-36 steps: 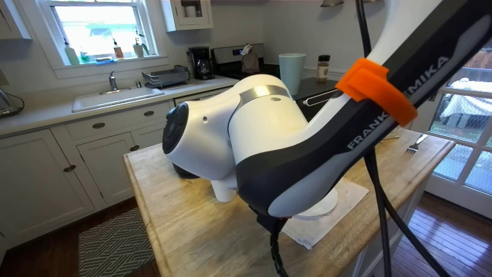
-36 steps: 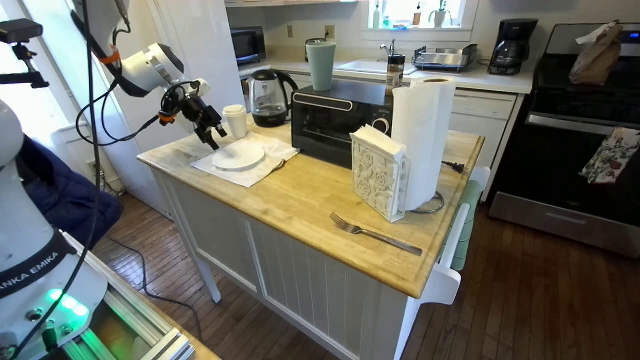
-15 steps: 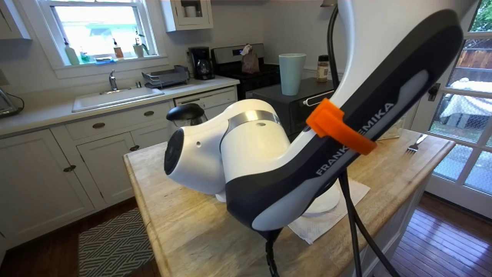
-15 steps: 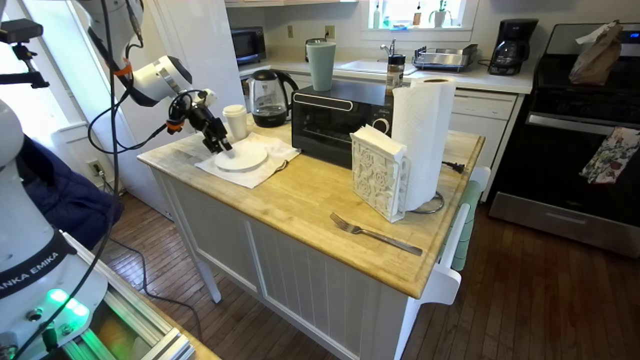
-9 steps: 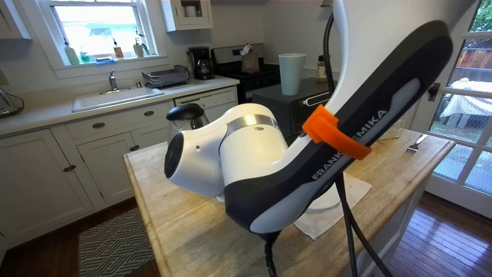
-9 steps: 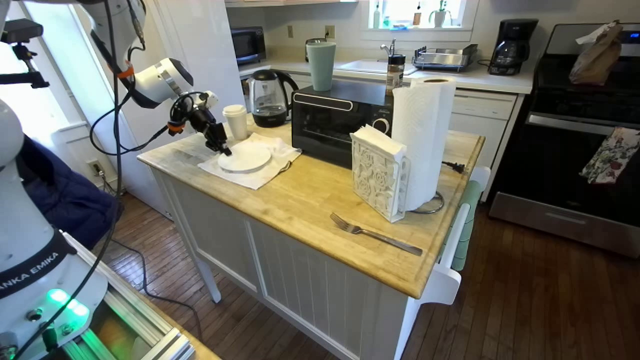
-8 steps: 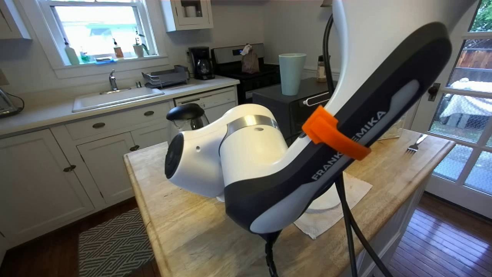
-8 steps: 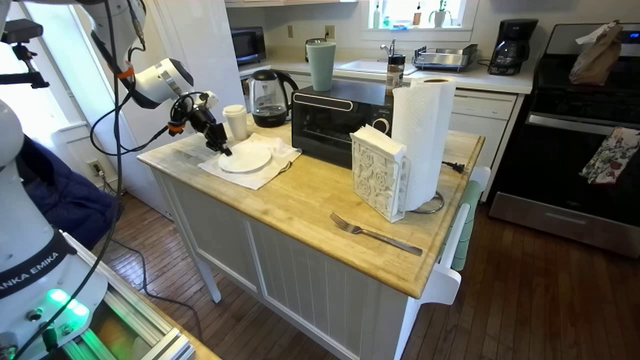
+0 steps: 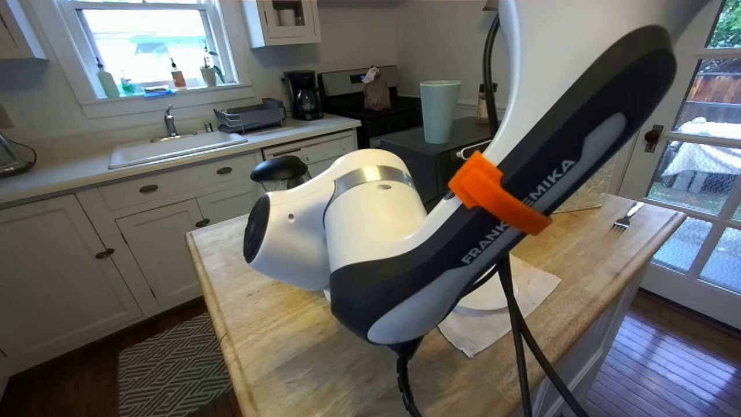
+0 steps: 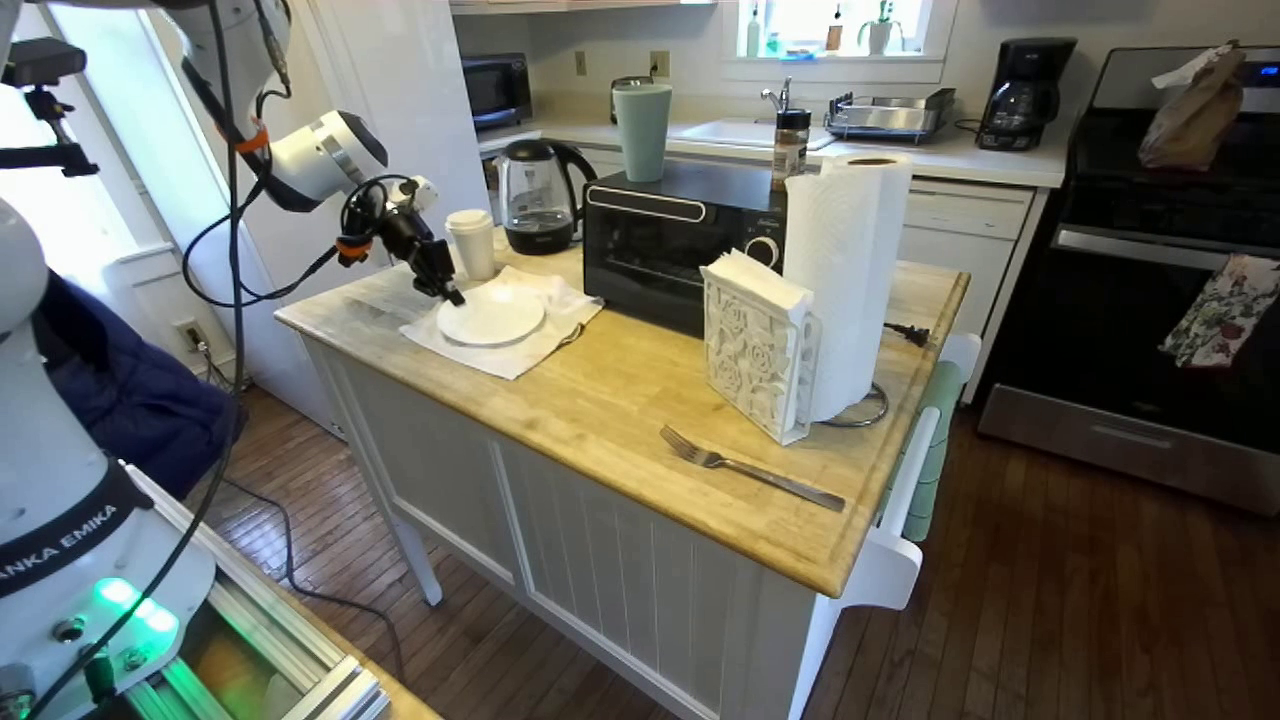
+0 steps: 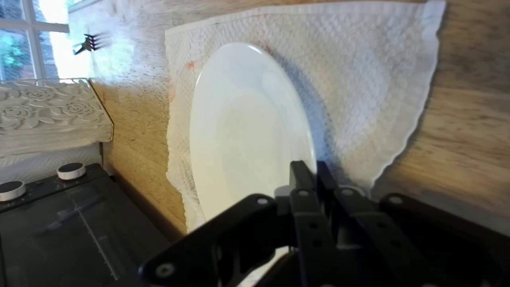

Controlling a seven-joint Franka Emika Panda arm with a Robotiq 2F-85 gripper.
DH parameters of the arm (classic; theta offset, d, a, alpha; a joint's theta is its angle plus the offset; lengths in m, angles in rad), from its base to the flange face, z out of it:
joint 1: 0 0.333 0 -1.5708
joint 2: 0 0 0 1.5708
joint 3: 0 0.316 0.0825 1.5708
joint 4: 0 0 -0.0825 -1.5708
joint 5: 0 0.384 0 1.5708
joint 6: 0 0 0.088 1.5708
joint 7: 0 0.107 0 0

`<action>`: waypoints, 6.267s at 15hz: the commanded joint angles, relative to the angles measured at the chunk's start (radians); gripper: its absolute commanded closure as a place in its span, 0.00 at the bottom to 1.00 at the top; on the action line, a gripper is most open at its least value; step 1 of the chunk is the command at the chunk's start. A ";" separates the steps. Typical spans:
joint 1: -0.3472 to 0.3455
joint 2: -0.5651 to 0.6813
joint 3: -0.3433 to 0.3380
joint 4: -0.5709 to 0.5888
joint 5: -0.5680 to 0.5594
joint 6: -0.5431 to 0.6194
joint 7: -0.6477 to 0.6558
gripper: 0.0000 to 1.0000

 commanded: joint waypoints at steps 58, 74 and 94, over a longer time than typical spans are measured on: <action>-0.087 -0.075 -0.033 -0.004 0.089 0.049 -0.065 0.00; -0.101 -0.001 -0.076 0.040 0.169 0.110 -0.100 0.42; -0.069 -0.035 -0.089 0.062 0.183 0.007 -0.099 0.99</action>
